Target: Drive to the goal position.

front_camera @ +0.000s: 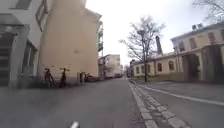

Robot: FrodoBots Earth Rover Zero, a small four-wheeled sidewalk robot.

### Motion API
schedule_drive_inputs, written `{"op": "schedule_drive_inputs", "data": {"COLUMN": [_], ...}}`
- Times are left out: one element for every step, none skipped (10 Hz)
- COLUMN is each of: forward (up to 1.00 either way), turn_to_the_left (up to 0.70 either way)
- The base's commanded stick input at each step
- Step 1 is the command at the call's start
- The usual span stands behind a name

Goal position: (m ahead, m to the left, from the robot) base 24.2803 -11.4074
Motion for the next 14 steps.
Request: {"op": "schedule_drive_inputs", "data": {"forward": [1.0, 1.0, 1.0, 1.0, 1.0, 1.0, 1.0, 1.0, 1.0, 1.0, 1.0, 1.0, 1.0, 1.0], "turn_to_the_left": [0.0, 0.0, 0.0, 0.0, -0.35, -0.05, 0.0, 0.0, 0.0, 0.0, -0.28, -0.4, -0.38, -0.35]}}
